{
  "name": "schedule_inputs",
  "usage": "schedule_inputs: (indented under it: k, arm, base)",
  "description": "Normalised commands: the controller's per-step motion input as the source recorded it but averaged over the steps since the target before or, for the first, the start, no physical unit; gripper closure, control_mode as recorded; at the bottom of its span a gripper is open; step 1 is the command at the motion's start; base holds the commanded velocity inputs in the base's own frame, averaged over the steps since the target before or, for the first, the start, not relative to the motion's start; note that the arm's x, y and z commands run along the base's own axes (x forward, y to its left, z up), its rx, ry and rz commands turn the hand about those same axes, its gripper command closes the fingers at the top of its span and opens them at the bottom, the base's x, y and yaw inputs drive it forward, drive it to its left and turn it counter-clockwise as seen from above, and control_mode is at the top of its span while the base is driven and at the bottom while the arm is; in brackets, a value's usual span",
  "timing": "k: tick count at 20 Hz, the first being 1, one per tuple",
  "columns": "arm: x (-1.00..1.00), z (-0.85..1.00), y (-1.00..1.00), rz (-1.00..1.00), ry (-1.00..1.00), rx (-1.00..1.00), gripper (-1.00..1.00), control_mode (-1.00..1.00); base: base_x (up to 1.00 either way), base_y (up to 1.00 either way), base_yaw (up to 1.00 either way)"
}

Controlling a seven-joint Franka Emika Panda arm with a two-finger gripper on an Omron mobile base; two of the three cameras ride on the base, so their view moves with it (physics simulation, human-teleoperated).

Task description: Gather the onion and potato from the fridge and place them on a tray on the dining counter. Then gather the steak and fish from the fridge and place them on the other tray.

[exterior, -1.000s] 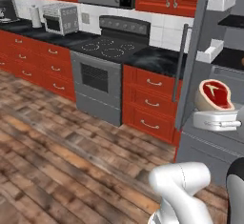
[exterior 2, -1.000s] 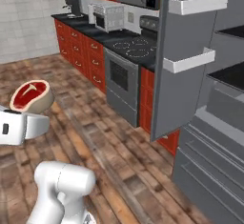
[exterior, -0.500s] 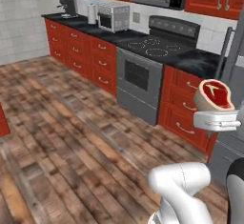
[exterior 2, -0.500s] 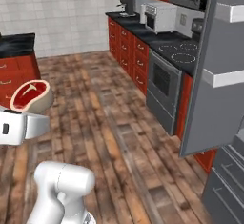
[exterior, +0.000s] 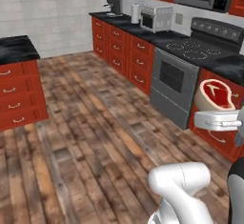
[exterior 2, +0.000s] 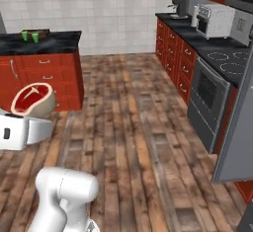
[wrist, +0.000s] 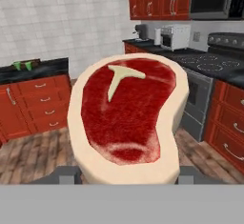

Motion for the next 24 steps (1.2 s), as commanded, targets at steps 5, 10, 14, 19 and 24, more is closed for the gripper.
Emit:
schedule_inputs:
  k: [5, 10, 14, 19, 24]
  arm:
    - [0.0, 0.0, 0.0, 0.0, 0.0, 0.0, 1.0, 1.0]
    - [0.0, 0.0, 0.0, 0.0, 0.0, 0.0, 1.0, 1.0]
    - [0.0, 0.0, 0.0, 0.0, 0.0, 0.0, 1.0, 1.0]
    - [0.0, 0.0, 0.0, 0.0, 0.0, 0.0, 1.0, 1.0]
    - [0.0, 0.0, 0.0, 0.0, 0.0, 0.0, 1.0, 1.0]
  base:
    - [0.0, 0.0, 0.33]
    - [0.02, 0.0, 0.29]
    - [0.3, 0.0, 0.16]
    - [0.55, 0.0, 0.02]
    - [0.88, -0.01, 0.0]
